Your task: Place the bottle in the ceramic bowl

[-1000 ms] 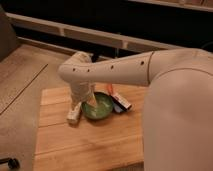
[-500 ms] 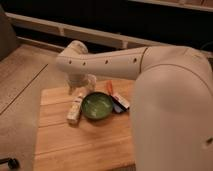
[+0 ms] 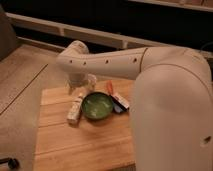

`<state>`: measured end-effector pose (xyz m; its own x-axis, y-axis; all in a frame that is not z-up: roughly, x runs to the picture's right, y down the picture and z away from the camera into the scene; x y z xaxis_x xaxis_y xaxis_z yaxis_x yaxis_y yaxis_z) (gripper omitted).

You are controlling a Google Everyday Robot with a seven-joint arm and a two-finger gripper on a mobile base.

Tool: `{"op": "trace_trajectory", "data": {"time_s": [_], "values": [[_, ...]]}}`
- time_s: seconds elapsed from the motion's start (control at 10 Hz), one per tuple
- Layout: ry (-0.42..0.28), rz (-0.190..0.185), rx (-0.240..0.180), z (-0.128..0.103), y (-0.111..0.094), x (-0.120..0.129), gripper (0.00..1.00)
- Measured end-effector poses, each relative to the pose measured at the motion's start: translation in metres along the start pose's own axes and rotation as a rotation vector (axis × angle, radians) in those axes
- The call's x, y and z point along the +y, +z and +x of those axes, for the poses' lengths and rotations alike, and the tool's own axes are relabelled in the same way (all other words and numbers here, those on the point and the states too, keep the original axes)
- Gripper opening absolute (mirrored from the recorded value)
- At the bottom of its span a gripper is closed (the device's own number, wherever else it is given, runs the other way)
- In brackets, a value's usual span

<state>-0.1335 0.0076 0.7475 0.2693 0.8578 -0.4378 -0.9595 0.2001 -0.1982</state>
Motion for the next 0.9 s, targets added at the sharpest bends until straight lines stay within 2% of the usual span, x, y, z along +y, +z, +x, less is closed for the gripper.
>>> {"op": "trace_trajectory", "data": {"time_s": [0.2, 0.4, 0.6, 0.9], "values": [[-0.021, -0.077, 0.066, 0.009, 0.008, 0.027, 0.65], [-0.069, -0.127, 0.129, 0.020, 0.020, 0.056, 0.65], [-0.123, -0.134, 0.208, 0.038, 0.036, 0.073, 0.65], [-0.134, -0.112, 0.288, 0.049, 0.059, 0.073, 0.65]]}}
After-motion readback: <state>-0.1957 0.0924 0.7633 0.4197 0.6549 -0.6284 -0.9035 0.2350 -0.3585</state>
